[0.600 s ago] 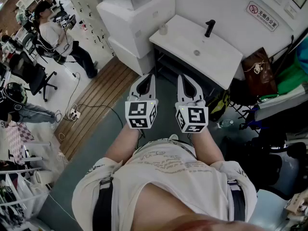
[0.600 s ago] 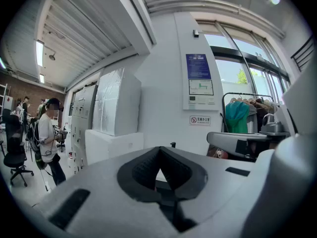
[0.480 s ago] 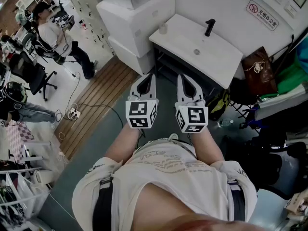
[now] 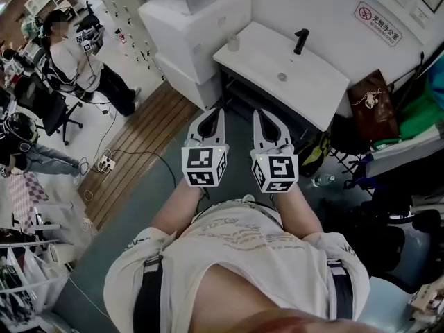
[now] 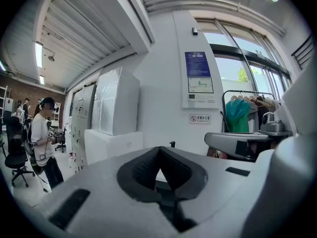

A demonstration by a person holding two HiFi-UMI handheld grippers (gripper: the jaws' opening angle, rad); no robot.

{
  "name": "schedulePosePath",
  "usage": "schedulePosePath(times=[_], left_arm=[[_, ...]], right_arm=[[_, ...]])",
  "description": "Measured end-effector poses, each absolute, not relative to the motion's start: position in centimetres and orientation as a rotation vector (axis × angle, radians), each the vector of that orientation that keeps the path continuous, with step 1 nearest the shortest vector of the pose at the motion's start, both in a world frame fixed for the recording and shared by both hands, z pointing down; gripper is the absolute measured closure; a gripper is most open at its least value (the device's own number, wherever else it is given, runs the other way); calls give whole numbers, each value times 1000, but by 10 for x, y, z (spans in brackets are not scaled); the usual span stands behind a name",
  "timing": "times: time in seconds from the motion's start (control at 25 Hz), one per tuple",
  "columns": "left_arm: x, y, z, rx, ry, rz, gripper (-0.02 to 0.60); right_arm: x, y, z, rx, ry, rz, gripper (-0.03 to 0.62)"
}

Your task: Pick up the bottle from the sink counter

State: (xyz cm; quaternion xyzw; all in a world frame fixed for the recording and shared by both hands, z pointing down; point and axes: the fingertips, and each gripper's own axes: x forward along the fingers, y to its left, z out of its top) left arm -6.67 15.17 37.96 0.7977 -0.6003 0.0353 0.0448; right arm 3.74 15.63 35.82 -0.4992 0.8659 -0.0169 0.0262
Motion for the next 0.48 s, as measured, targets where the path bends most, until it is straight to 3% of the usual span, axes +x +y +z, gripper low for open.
schedulePosePath(times=[0.48], left_arm=[[-29, 143, 387, 2413, -1880, 102, 561]], right_arm=[[75, 142, 360, -1514, 2688, 9, 572]])
